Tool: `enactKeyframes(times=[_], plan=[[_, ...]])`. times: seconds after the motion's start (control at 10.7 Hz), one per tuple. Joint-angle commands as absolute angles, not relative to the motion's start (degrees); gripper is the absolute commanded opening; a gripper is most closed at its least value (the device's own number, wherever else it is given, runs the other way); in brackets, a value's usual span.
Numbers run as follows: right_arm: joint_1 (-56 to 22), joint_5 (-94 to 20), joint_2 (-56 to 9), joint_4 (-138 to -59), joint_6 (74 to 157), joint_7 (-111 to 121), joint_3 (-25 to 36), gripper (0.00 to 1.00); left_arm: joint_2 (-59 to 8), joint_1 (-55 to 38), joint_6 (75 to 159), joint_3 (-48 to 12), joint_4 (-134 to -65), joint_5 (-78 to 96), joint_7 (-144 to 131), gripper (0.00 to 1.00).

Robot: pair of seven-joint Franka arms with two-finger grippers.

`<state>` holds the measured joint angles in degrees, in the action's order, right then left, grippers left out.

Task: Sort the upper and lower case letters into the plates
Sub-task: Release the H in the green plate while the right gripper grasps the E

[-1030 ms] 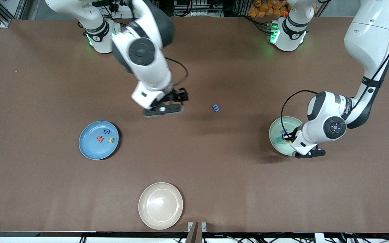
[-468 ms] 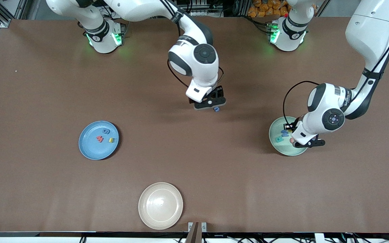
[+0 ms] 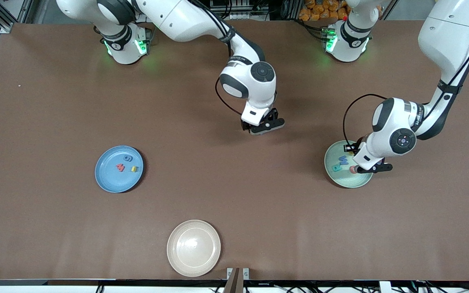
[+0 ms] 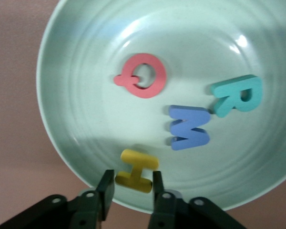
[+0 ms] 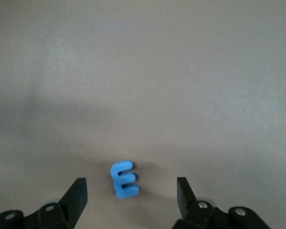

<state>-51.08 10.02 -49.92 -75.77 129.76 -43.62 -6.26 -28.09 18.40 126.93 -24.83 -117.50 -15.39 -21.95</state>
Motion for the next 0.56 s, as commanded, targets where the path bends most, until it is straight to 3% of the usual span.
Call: enactKeyframes(times=[0.0, 0.47], plan=[[-52.47, 11.69, -54.22, -69.53, 128.94, -43.95, -5.71, 0.80, -25.14, 18.99, 127.71, -25.05, -118.75, -14.50, -20.21, 1.00], [-53.70, 12.66, -55.11, -69.96, 128.94, -43.24, -5.71, 0.79, -25.22, 17.76, 127.09, -22.16, -108.31, -14.15, -17.42, 1.00]])
